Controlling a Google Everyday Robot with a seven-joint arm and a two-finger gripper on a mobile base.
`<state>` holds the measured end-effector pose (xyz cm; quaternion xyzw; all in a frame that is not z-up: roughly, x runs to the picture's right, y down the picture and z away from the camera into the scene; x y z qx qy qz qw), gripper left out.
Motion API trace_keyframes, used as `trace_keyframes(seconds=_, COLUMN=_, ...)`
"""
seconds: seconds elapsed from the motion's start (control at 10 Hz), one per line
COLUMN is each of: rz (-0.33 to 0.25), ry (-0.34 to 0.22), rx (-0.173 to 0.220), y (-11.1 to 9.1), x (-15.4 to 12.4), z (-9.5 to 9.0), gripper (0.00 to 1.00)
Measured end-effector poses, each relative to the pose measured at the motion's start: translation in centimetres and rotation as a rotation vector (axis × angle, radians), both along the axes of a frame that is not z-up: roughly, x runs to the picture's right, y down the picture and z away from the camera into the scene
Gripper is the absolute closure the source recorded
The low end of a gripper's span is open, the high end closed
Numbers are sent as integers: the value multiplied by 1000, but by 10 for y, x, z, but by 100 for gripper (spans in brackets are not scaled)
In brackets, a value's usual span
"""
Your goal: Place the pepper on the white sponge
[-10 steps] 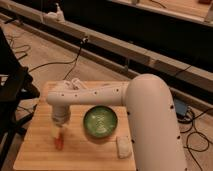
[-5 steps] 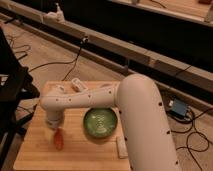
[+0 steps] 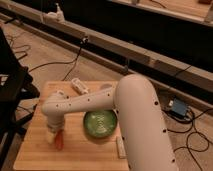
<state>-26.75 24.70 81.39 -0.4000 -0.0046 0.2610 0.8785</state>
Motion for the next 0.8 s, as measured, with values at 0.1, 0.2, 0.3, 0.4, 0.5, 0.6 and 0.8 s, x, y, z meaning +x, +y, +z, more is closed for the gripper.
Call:
trace_keyframes(seconds=0.1, rz=-7, ry=4, rx=15, y=-2, x=3, z=1, gripper=51)
trace_keyframes(seconds=0.2, rz=-20, ry=10, rx=38, y=-6, x=9, z=1, gripper=63)
trace_keyframes(seconds=0.3, rz=-14, ry=0, rx=62, y=-14, x=8, z=-4, gripper=74)
trace_keyframes(seconds=0.4, rz=-8, ry=-8, rx=82, y=-21, x=8, z=-7, gripper=82)
trace_keyframes(seconds=0.5, rz=0, ry=-20, rx=99, y=-27, x=7, z=-12, gripper=91)
trace_keyframes(seconds=0.6, rz=11, ry=-36, rx=117, y=-34, x=7, z=-20, gripper=98)
trace_keyframes(seconds=0.8, rz=30, ry=-71, rx=161, y=-54, x=13, z=-37, gripper=100)
